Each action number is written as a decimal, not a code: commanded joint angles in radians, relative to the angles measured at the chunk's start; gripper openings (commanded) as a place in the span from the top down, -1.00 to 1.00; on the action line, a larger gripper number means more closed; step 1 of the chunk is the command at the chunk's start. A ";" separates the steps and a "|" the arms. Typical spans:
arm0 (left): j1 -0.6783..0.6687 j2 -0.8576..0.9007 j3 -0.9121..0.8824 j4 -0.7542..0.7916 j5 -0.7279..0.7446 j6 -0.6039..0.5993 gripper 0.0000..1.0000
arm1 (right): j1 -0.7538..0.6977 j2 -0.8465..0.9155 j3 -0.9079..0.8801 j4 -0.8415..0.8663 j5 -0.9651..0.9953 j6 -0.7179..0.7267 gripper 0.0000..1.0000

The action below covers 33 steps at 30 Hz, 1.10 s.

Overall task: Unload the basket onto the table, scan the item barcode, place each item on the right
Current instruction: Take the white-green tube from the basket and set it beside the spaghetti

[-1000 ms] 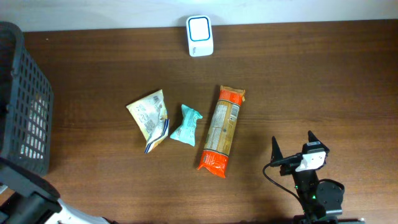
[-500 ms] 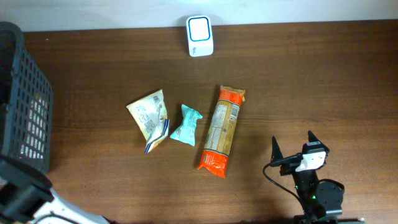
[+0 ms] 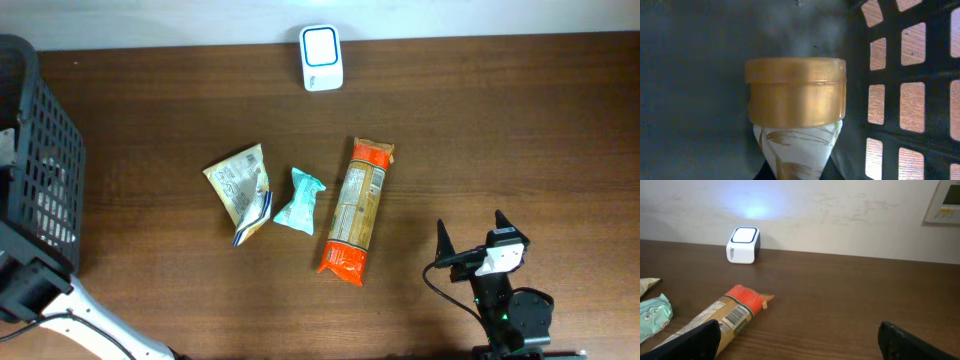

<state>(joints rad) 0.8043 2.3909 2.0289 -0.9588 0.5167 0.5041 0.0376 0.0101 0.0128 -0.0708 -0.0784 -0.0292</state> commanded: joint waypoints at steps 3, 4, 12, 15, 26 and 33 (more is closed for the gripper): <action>-0.004 -0.154 0.270 -0.106 -0.117 -0.175 1.00 | 0.007 -0.006 -0.007 -0.002 0.005 0.007 -0.97; -0.004 -0.213 0.346 -0.122 -0.132 -0.218 1.00 | 0.007 -0.006 -0.007 -0.002 0.005 0.007 -0.97; -0.468 -0.552 0.429 -0.389 -0.076 -0.368 1.00 | 0.007 -0.006 -0.007 -0.002 0.005 0.007 -0.97; -0.805 -0.551 0.194 -0.357 -0.080 -0.417 1.00 | 0.007 -0.006 -0.007 -0.002 0.005 0.007 -0.97; -1.364 -0.536 -0.541 0.294 -0.381 -0.699 1.00 | 0.007 -0.006 -0.007 -0.002 0.005 0.007 -0.97; -1.365 -0.401 -0.624 0.410 -0.383 -0.702 0.33 | 0.007 -0.006 -0.007 -0.002 0.005 0.008 -0.97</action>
<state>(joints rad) -0.5591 1.9629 1.4094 -0.5671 0.0959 -0.1818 0.0376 0.0109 0.0128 -0.0708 -0.0784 -0.0296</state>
